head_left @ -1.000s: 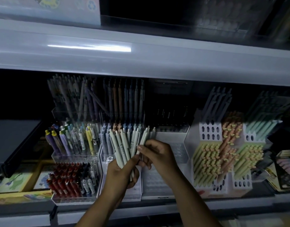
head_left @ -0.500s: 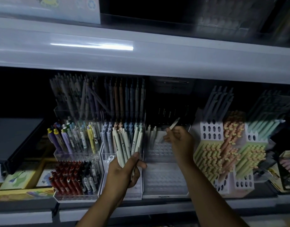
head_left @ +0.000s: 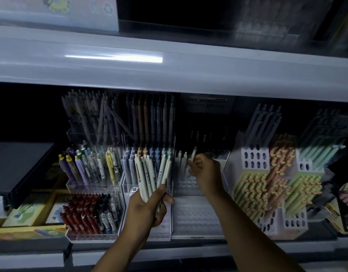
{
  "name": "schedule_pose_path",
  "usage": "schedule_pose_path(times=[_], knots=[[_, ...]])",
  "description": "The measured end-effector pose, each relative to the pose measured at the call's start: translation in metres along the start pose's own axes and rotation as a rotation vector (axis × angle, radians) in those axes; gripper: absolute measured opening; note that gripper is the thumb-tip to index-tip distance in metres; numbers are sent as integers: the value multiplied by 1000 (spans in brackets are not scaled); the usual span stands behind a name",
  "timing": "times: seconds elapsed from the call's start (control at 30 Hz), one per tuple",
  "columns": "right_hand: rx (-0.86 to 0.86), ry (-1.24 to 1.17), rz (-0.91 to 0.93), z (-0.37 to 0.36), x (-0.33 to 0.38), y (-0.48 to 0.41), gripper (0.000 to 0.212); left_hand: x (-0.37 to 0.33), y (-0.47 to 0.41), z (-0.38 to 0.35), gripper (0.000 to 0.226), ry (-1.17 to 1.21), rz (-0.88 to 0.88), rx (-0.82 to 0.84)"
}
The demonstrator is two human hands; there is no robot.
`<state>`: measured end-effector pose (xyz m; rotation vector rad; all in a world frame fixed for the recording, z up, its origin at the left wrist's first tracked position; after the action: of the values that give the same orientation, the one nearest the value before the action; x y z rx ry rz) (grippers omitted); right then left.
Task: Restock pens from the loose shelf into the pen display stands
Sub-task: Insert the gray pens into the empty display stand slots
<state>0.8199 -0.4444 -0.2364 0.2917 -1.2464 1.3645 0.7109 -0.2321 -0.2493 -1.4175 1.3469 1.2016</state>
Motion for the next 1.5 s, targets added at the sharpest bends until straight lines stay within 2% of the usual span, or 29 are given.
schedule_pose_path(times=[0.13, 0.3, 0.43, 0.67, 0.9, 1.0, 1.07, 1.17, 1.23, 1.37, 1.5], knots=[[-42, 139, 40, 5, 6, 4, 20, 4, -1, 2, 40, 13, 23, -2], [-35, 153, 33, 2, -2, 14, 22, 2, -1, 3, 37, 27, 20, -7], [-39, 199, 40, 4, 0, 14, 24, 2, 0, 3, 42, 29, 19, -11], [-29, 310, 106, -2, 4, 16, 21, 2, 2, 5, 42, 20, 15, 1], [-23, 282, 74, -2, -1, 15, 23, 0, 2, 7, 43, 9, 22, -14], [-1, 235, -39, -2, -12, 16, 16, -1, 3, 7, 42, 2, 5, -3], [-41, 202, -98, 5, -13, 20, 18, -2, 3, 8, 42, 0, -3, 2], [-124, 141, -84, 17, 12, 36, 8, -1, 3, 7, 42, 2, -4, 4], [-46, -14, -139, 13, 30, 50, 6, 0, 2, 6, 42, -2, -4, 9], [266, -414, -280, -5, 65, 75, 12, -2, 2, 2, 42, -10, -15, -6], [420, -472, -242, -10, 86, 88, 16, -5, 6, -3, 42, -17, -35, 11]])
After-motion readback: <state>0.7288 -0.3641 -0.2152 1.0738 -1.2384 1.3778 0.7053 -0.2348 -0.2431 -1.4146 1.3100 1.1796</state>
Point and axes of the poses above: each hand's wrist, its own y-axis away from the middle knuckle, its own z-axis out of the back of the hand, x = y × z, the point moved 9 cm from there along -y, towards the middle knuckle, and after that the axes turned 9 degrees about -x, right-handed, at the moved point
